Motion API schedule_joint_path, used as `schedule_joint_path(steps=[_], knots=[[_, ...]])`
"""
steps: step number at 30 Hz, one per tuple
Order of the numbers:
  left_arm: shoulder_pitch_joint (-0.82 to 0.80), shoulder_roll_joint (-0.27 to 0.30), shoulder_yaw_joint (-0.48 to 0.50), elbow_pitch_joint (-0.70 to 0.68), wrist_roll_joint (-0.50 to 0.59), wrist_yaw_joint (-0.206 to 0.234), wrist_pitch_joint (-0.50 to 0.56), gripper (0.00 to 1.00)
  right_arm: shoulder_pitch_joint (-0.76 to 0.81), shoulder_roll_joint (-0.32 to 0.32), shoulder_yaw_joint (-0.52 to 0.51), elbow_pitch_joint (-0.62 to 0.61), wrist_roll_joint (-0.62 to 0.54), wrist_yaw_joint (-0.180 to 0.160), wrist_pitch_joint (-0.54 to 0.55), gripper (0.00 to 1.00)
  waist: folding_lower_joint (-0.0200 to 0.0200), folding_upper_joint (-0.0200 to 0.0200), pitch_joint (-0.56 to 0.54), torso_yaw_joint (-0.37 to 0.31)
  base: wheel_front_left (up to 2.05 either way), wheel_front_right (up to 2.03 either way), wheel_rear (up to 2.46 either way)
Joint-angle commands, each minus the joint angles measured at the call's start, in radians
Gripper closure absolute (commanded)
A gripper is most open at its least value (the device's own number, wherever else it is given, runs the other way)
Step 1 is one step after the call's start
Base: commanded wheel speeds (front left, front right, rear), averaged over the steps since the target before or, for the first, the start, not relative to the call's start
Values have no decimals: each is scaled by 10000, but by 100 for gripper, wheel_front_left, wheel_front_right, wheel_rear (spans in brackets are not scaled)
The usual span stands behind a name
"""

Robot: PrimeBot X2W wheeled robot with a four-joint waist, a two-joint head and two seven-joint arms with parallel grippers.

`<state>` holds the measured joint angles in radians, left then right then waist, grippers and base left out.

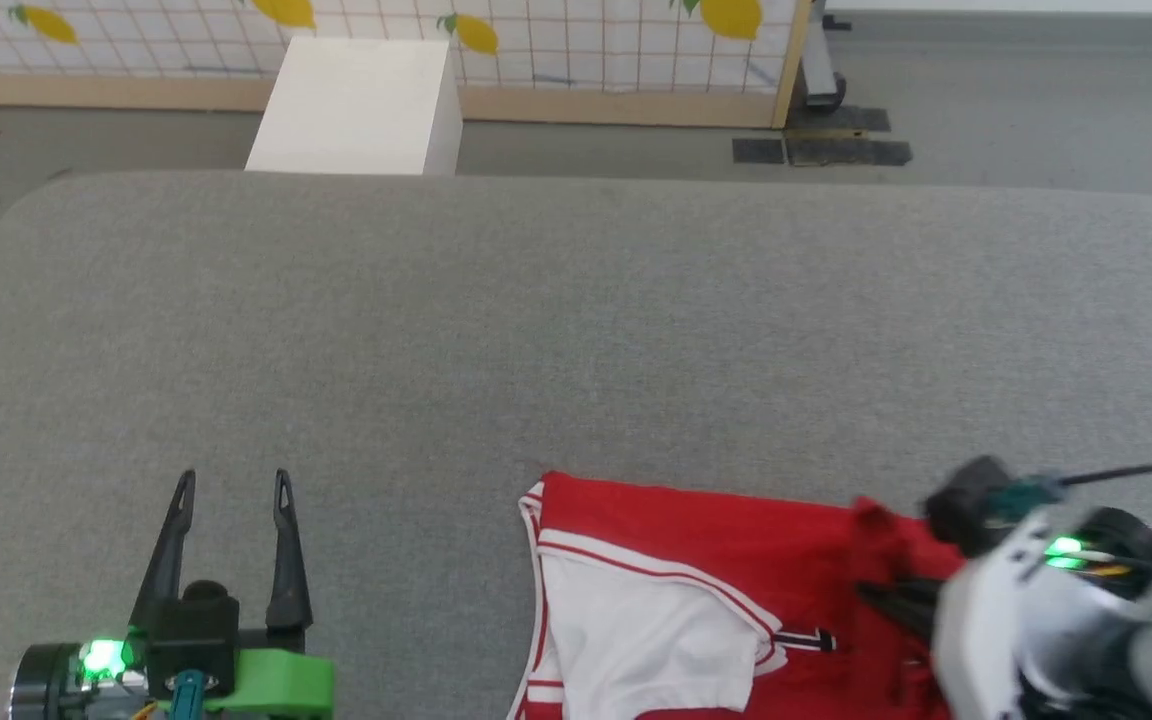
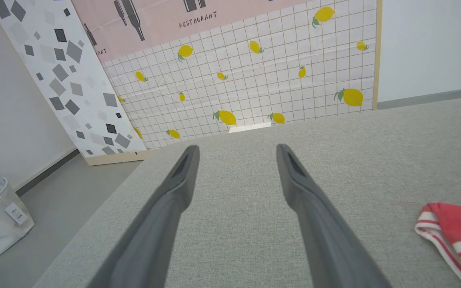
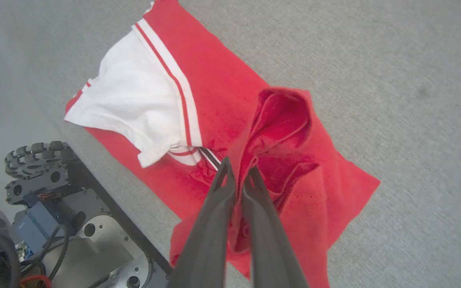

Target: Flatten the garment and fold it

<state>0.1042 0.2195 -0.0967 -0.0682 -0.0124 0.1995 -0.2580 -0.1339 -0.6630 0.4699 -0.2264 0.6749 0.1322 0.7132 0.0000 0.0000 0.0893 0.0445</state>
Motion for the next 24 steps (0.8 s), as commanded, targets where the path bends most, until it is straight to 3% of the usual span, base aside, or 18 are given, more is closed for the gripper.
schedule_joint_path(steps=[1, 12, 20, 24], knots=[[-286, -7, -31, 31, 117, 42, -38, 0, -510, 207, 486, 131, -79, -15, -41, 100, 0, 0, 201, 198, 0, 0, 0], [-842, -130, -276, 129, 113, 65, -38, 0, -3576, 1918, 3734, 2521, 193, -15, -558, 100, 0, 0, 801, 702, 0, 0, 0], [-1166, -248, -454, 201, 106, 94, -38, 0, -4740, 3062, 4932, 5179, 661, -15, -1122, 100, 0, 0, 1195, 1021, 0, 0, 0], [-1242, -304, -504, 273, 89, 124, -38, 0, -5045, 3332, 5645, 6285, 782, -15, -1337, 100, 0, 0, 1258, 1091, 0, 0, 0]])
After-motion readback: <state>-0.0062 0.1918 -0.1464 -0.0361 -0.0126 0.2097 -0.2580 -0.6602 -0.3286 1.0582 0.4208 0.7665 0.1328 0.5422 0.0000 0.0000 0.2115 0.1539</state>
